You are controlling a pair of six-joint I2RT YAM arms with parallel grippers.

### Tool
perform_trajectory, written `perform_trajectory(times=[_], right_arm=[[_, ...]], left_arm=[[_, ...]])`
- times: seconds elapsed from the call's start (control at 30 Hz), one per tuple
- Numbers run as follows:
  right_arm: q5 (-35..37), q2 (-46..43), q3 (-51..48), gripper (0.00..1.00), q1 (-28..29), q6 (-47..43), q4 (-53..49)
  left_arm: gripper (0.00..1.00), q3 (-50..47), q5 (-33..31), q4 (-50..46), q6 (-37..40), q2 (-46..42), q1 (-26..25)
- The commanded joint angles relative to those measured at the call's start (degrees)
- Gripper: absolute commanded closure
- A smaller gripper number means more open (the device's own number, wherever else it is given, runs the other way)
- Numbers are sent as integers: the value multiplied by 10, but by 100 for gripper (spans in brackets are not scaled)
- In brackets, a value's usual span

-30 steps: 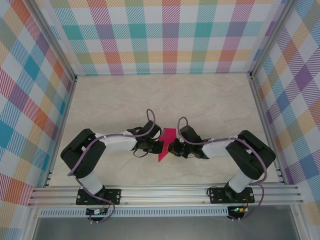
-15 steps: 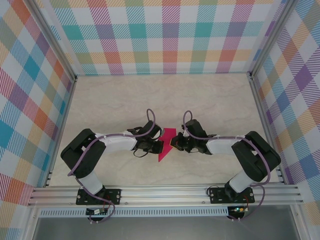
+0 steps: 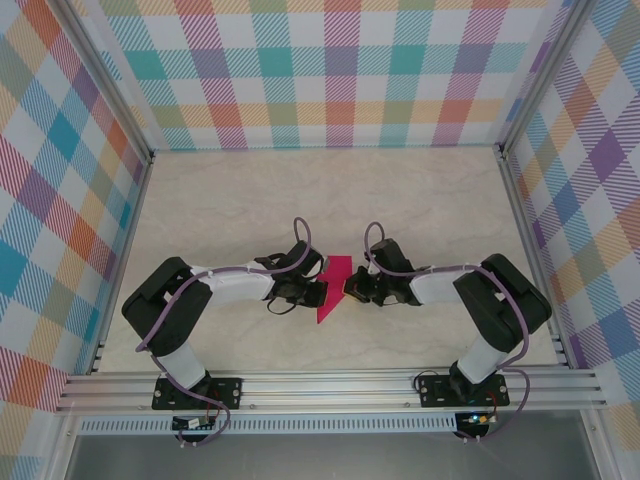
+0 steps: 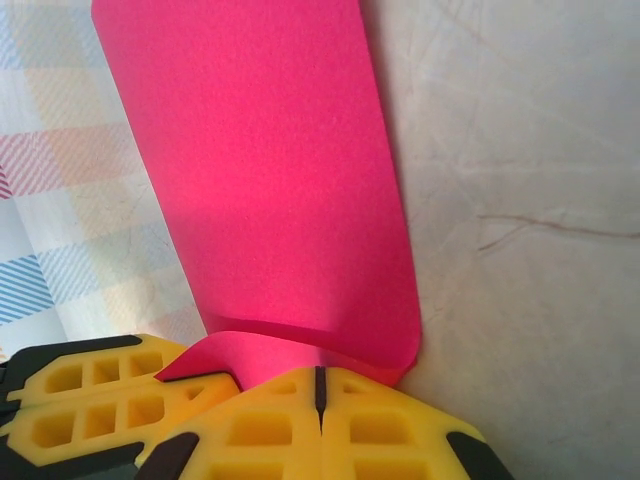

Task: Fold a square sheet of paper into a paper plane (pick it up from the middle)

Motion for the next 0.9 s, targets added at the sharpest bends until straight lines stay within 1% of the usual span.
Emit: perform_trajectory(times=[0.0,0.17,0.57,0.87], right_arm=[[-18,-31,20,100,-12,-25,-20],[-23,-35,26,100,-23,-42,-37],[-16,39,26,100,-37,-57,-19],[-45,-7,36,100,-59,-58,-34]], left_arm=[[100,-5,-27,-42,12,31,3],[100,-7,-30,-43,12,28,3],[100,-7,-29,-43,13,30,3],[100,-7,-32,-47,13,31,4]])
